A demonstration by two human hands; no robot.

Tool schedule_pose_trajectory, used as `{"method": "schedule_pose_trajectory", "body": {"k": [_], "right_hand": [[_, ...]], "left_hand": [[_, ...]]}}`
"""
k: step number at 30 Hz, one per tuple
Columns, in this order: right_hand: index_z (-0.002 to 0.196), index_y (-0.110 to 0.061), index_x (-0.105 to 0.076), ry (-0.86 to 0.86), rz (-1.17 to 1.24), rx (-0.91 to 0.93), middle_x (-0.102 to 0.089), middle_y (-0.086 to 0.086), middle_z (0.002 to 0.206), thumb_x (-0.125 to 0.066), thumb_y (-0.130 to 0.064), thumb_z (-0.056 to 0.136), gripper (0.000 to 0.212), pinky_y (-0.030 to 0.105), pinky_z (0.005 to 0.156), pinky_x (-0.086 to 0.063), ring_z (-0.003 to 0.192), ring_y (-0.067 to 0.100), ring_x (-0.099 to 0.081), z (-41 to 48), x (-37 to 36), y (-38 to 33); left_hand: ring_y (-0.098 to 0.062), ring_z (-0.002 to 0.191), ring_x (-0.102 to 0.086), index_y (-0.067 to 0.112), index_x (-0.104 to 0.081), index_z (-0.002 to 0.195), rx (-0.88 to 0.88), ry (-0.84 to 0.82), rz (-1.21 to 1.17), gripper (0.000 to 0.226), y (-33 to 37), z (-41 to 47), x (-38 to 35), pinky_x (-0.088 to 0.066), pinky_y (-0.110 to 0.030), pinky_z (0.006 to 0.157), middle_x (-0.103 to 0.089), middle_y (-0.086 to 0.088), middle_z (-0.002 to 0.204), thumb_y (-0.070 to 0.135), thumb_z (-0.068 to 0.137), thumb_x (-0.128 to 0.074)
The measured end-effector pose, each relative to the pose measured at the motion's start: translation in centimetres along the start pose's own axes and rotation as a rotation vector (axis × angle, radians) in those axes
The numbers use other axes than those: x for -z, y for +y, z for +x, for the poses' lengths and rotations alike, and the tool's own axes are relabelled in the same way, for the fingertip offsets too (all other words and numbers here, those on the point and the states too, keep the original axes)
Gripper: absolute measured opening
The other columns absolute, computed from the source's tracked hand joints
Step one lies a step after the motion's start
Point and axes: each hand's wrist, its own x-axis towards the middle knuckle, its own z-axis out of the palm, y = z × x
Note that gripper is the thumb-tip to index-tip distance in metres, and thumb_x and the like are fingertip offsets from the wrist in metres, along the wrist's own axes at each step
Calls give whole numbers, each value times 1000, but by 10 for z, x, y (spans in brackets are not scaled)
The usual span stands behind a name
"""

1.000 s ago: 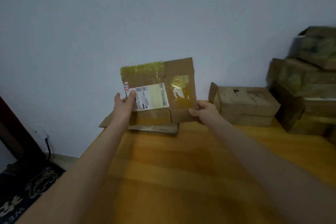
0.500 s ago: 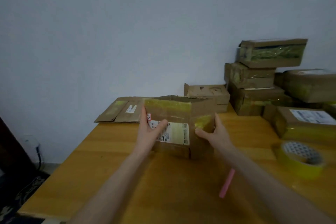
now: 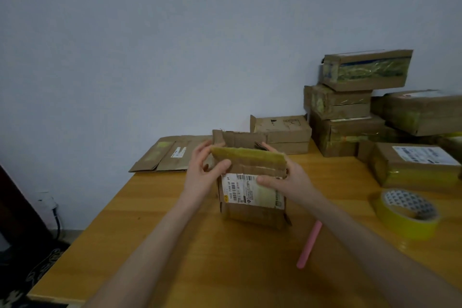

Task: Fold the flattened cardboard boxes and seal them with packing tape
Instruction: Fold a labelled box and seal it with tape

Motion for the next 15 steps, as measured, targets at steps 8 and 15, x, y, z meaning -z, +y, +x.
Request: {"method": "schedule_pose_trajectory", "body": {"k": [8,15], "right_hand": [[141,-46,-31,-166,-82,-23,-16,-11,155,-49,-62,76,69,48,109,-33,137,15,-25,0,15,-5],[137,-17,-46,-182,-346,-57,-30,-3,150,-48,-66,76,79,47,106,-39,134,18,-36,11,8,-17]], "left_hand": [[2,64,-58,13,-60,71,42,1,-60,17,2,-7,3,-45,-9,61,-63,10,63,20,87,-61],[-19,91,-60,5,-61,102,87,124,-22,41,1,3,18,-52,-35,80,-64,-13,99,36,78,-70]]}}
